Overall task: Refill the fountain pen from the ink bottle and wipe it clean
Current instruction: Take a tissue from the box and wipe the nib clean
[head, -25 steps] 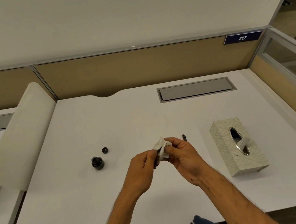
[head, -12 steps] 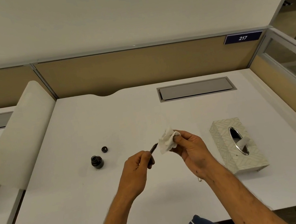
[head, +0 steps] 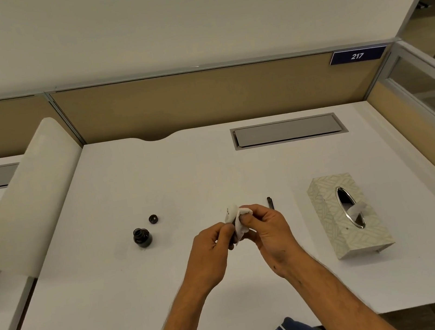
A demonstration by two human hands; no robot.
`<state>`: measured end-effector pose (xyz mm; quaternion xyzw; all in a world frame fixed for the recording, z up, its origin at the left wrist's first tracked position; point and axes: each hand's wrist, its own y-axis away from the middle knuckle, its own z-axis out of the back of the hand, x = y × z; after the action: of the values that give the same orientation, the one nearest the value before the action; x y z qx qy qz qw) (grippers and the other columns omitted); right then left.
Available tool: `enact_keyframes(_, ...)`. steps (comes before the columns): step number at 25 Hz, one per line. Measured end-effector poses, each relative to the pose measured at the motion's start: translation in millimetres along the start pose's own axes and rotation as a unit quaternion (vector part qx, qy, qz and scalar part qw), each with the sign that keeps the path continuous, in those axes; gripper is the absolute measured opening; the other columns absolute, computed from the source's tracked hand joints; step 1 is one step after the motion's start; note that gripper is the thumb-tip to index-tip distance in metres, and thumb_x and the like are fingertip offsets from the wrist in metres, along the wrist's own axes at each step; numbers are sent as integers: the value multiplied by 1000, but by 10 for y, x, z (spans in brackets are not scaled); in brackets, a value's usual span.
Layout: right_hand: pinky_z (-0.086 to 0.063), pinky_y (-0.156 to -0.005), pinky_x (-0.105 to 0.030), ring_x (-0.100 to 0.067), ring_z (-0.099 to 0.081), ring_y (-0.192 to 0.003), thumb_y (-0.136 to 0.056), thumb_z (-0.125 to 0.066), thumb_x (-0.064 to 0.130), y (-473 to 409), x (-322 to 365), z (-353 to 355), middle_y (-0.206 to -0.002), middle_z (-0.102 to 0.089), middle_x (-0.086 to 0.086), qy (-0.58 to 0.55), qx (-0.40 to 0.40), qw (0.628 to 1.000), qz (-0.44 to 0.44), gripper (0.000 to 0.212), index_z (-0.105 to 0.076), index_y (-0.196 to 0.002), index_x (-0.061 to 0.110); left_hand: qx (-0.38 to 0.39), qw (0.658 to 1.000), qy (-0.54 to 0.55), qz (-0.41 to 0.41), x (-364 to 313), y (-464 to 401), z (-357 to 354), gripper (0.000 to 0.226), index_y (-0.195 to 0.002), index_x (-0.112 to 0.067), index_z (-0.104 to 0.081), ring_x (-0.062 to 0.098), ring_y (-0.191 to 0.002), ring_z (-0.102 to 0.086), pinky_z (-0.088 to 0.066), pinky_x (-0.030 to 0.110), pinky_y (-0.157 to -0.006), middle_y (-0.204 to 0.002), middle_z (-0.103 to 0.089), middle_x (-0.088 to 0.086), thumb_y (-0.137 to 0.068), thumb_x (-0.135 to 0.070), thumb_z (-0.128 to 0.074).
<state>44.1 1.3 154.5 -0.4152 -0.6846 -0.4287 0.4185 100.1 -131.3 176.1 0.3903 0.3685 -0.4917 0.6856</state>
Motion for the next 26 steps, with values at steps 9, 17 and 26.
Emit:
enact_keyframes(9, -60, -73, -31, -25, -74, -92, -93, -59, 4, -56, 169, 194, -96, -77, -13, -54, -45, 997, 31, 13, -72, -94, 0, -8, 1000, 0, 15, 21, 45, 25, 29, -71, -22, -70, 1, -46, -44, -34, 12, -47, -68, -63, -7, -95, -30, -56)
enact_keyframes(17, -58, -80, -38, -27, -70, -98, -98, -57, 15, -20, 75, 222, -108, -76, -12, -68, -27, 995, -64, 21, -76, -105, 10, -103, 994, 32, -6, -27, -3, 53, 5, -78, -22, -73, 0, -69, -62, -41, 18, -68, -73, -71, -12, -81, -26, -76)
enact_keyframes(26, -57, -70, -34, -33, -70, -93, -95, -62, 6, -14, 20, 81, -103, -76, -18, 23, -11, 1000, -16, 16, -73, -103, 0, -107, 994, -16, -34, 55, 11, 3, 12, -81, -20, -72, 8, -78, -65, -44, 18, -73, -77, -71, -7, -79, -30, -79)
